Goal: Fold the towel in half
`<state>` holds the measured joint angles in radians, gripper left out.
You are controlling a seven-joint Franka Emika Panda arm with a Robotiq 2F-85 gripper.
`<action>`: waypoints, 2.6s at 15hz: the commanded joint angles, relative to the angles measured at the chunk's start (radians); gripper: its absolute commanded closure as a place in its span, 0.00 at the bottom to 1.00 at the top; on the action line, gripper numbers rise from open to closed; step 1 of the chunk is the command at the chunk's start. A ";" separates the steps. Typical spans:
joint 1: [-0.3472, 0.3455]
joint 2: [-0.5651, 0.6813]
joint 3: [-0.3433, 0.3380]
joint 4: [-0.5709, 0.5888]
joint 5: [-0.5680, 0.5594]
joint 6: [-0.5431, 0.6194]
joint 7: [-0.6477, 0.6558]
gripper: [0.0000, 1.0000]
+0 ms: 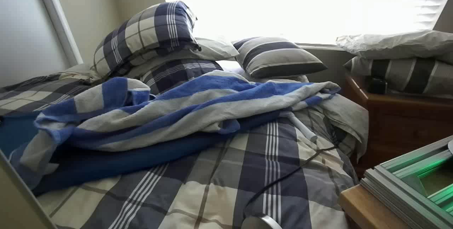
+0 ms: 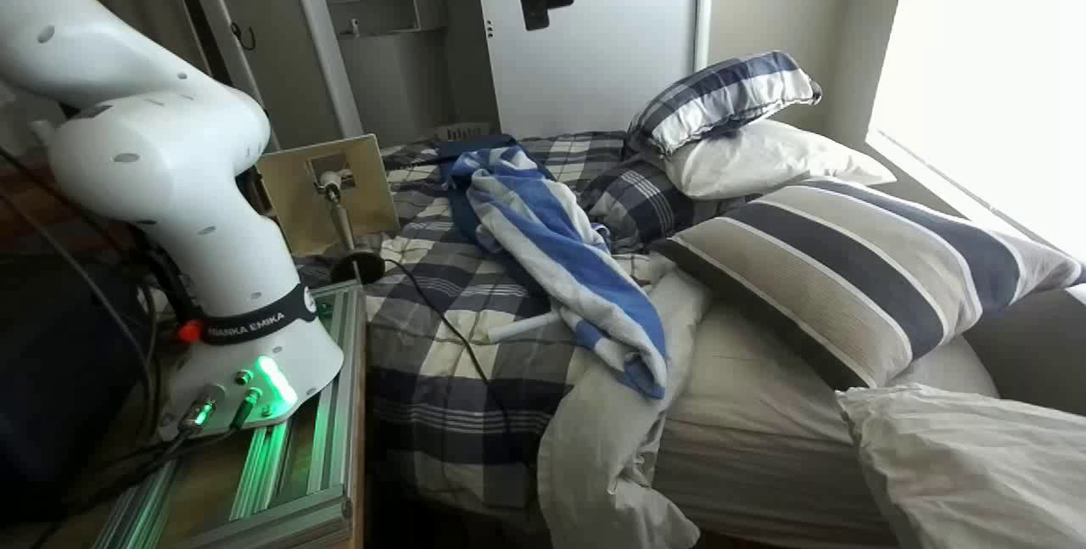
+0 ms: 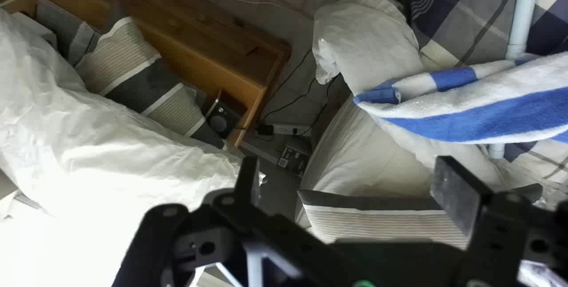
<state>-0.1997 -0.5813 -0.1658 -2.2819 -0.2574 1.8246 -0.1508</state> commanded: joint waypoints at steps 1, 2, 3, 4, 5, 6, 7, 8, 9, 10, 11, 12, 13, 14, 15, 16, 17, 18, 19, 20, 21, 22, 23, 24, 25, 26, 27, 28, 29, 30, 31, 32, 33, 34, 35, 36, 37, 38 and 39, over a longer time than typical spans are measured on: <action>0.011 0.000 -0.008 0.002 -0.004 -0.003 0.004 0.00; 0.011 0.000 -0.008 0.002 -0.004 -0.003 0.004 0.00; 0.011 0.000 -0.008 0.002 -0.004 -0.003 0.004 0.00; 0.011 0.000 -0.008 0.002 -0.004 -0.003 0.004 0.00; 0.011 0.000 -0.008 0.002 -0.004 -0.003 0.004 0.00; 0.011 0.000 -0.008 0.002 -0.004 -0.003 0.004 0.00; 0.011 0.000 -0.008 0.002 -0.004 -0.003 0.004 0.00; 0.011 0.000 -0.008 0.002 -0.004 -0.003 0.004 0.00; 0.019 -0.004 -0.009 -0.003 0.007 0.012 -0.002 0.00; 0.036 -0.007 -0.011 -0.012 0.031 0.038 -0.006 0.00; 0.056 -0.006 -0.014 -0.023 0.053 0.072 -0.023 0.00; 0.064 0.011 -0.007 -0.024 0.064 0.081 -0.011 0.00; 0.084 0.013 0.003 -0.034 0.077 0.093 -0.017 0.00; 0.099 0.018 0.027 -0.048 0.069 0.094 -0.011 0.00; 0.112 0.026 0.042 -0.056 0.067 0.098 0.000 0.00; 0.129 0.033 0.046 -0.073 0.071 0.124 -0.009 0.00; 0.146 0.045 0.040 -0.092 0.086 0.153 -0.027 0.00; 0.157 0.056 0.038 -0.110 0.098 0.184 -0.036 0.00; 0.168 0.071 0.022 -0.135 0.124 0.231 -0.051 0.00; 0.166 0.087 0.013 -0.159 0.143 0.292 -0.042 0.00; 0.162 0.109 0.002 -0.190 0.154 0.358 -0.051 0.00; 0.165 0.128 -0.014 -0.213 0.183 0.413 -0.071 0.00; 0.171 0.152 -0.033 -0.237 0.215 0.473 -0.101 0.00; 0.174 0.178 -0.050 -0.259 0.245 0.532 -0.131 0.00; 0.180 0.202 -0.070 -0.281 0.282 0.596 -0.171 0.00; 0.188 0.222 -0.088 -0.300 0.320 0.645 -0.213 0.00; 0.192 0.243 -0.102 -0.308 0.349 0.668 -0.254 0.00; 0.157 0.210 -0.053 -0.289 0.289 0.603 -0.180 0.00; 0.160 0.230 -0.066 -0.302 0.310 0.633 -0.210 0.00; 0.161 0.243 -0.072 -0.307 0.319 0.647 -0.224 0.00; 0.162 0.249 -0.074 -0.307 0.322 0.651 -0.228 0.00; 0.163 0.250 -0.074 -0.306 0.323 0.652 -0.228 0.00; 0.164 0.250 -0.074 -0.306 0.323 0.652 -0.229 0.00; 0.165 0.249 -0.074 -0.306 0.323 0.652 -0.229 0.00; 0.165 0.249 -0.074 -0.306 0.323 0.652 -0.229 0.00; 0.165 0.249 -0.074 -0.306 0.323 0.652 -0.229 0.00; 0.165 0.249 -0.074 -0.306 0.323 0.652 -0.229 0.00; 0.186 0.281 -0.094 -0.286 0.368 0.647 -0.268 0.00; 0.191 0.334 -0.105 -0.265 0.390 0.660 -0.273 0.00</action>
<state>-0.0212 -0.3305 -0.2524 -2.5881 0.0627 2.4783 -0.3761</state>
